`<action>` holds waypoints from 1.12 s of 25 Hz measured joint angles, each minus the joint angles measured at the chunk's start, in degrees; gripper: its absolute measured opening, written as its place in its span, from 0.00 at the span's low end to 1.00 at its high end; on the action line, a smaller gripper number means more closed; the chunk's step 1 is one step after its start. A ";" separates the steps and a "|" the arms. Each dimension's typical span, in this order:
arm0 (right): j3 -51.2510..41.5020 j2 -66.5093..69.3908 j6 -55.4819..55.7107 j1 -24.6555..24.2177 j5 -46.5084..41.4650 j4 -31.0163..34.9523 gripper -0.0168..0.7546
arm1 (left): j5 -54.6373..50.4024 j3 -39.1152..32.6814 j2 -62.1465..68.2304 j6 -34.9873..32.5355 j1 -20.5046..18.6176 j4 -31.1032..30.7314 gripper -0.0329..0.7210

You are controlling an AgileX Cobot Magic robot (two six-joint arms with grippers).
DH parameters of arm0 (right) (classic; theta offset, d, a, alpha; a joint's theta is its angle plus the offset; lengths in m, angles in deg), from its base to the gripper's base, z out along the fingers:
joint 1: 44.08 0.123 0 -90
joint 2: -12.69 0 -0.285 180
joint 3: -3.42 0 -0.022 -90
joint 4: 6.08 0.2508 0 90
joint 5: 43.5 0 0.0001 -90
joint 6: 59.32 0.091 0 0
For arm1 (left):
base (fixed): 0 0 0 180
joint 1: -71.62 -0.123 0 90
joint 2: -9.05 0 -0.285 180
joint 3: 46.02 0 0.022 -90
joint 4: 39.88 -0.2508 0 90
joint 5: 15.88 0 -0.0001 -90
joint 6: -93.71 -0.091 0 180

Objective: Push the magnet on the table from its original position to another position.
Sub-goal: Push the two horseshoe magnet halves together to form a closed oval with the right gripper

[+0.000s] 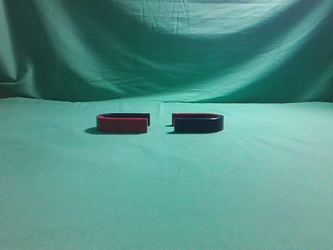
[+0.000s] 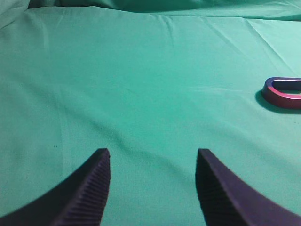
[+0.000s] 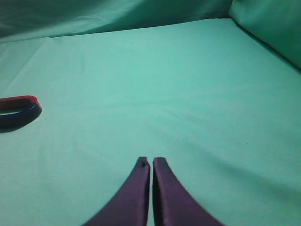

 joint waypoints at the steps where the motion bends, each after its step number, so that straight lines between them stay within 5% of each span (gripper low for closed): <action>1: 0.00 0.00 0.00 0.00 0.00 0.00 0.02 | 0.00 0.00 0.00 0.00 0.00 0.00 0.54; 20: 0.00 0.00 -2.89 0.00 0.61 -2.87 0.02 | 0.00 0.00 0.00 0.00 0.00 0.00 0.54; 28: -0.14 0.00 1.17 0.00 29.44 1.62 0.02 | 0.00 0.00 0.00 0.00 0.00 0.00 0.54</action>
